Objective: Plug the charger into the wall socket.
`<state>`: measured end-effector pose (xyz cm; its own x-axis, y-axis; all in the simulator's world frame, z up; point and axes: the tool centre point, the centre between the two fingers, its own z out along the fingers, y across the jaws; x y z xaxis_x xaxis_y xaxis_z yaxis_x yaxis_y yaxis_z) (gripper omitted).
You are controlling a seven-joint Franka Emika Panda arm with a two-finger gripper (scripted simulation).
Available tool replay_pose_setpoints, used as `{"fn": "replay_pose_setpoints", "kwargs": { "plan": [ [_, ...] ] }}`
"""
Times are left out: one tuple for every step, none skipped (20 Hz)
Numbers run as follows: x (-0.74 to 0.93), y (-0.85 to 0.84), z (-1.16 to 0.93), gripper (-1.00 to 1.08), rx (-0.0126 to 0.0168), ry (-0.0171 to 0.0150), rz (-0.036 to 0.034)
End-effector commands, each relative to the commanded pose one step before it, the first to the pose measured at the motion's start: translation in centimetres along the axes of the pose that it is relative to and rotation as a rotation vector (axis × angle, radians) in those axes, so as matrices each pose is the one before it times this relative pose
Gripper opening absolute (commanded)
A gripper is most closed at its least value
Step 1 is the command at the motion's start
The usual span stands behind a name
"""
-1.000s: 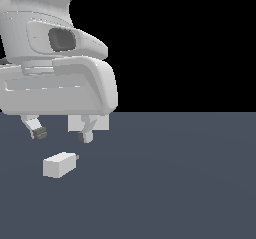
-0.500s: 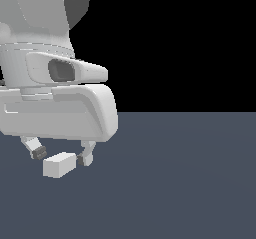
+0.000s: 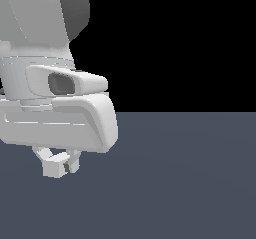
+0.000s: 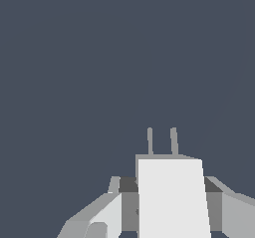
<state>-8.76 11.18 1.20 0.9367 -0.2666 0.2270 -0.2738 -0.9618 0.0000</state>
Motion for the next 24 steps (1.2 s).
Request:
{"fn": "replay_pose_setpoints", "kwargs": {
  "plan": [
    [-0.004,-0.008,0.028,-1.00,0.00008,0.00008,-0.00011],
    [0.000,0.000,0.000,-1.00,0.00000,0.00000,0.00000],
    [0.000,0.000,0.000,-1.00,0.00000,0.00000,0.00000],
    [0.000,0.000,0.000,-1.00,0.00000,0.00000,0.00000],
    [0.000,0.000,0.000,-1.00,0.00000,0.00000,0.00000],
    [0.000,0.000,0.000,-1.00,0.00000,0.00000,0.00000],
    [-0.002,-0.004,-0.013,-1.00,0.00000,0.00000,0.00000],
    [0.012,0.007,-0.023,-1.00,0.00039,0.00019,-0.00054],
    [0.022,0.015,-0.022,-1.00,0.00039,0.00003,-0.00191],
    [0.038,0.025,-0.041,-1.00,0.00070,0.00009,-0.00316],
    [0.052,0.033,-0.057,-1.00,0.00099,0.00013,-0.00447],
    [0.064,0.038,-0.074,-1.00,0.00129,0.00016,-0.00580],
    [0.081,0.050,-0.089,-1.00,0.00155,0.00019,-0.00697],
    [0.094,0.057,-0.105,-1.00,0.00183,0.00023,-0.00822],
    [0.108,0.065,-0.121,-1.00,0.00210,0.00026,-0.00943],
    [0.121,0.073,-0.136,-1.00,0.00236,0.00028,-0.01061],
    [0.135,0.082,-0.150,-1.00,0.00262,0.00031,-0.01175],
    [0.147,0.088,-0.165,-1.00,0.00287,0.00033,-0.01287],
    [0.160,0.097,-0.178,-1.00,0.00310,0.00035,-0.01392],
    [0.172,0.103,-0.191,-1.00,0.00334,0.00036,-0.01496],
    [0.184,0.109,-0.204,-1.00,0.00356,0.00037,-0.01594],
    [0.195,0.116,-0.216,-1.00,0.00377,0.00037,-0.01686],
    [0.205,0.121,-0.227,-1.00,0.00398,0.00037,-0.01773],
    [0.215,0.126,-0.237,-1.00,0.00418,0.00036,-0.01854]
  ]
}}
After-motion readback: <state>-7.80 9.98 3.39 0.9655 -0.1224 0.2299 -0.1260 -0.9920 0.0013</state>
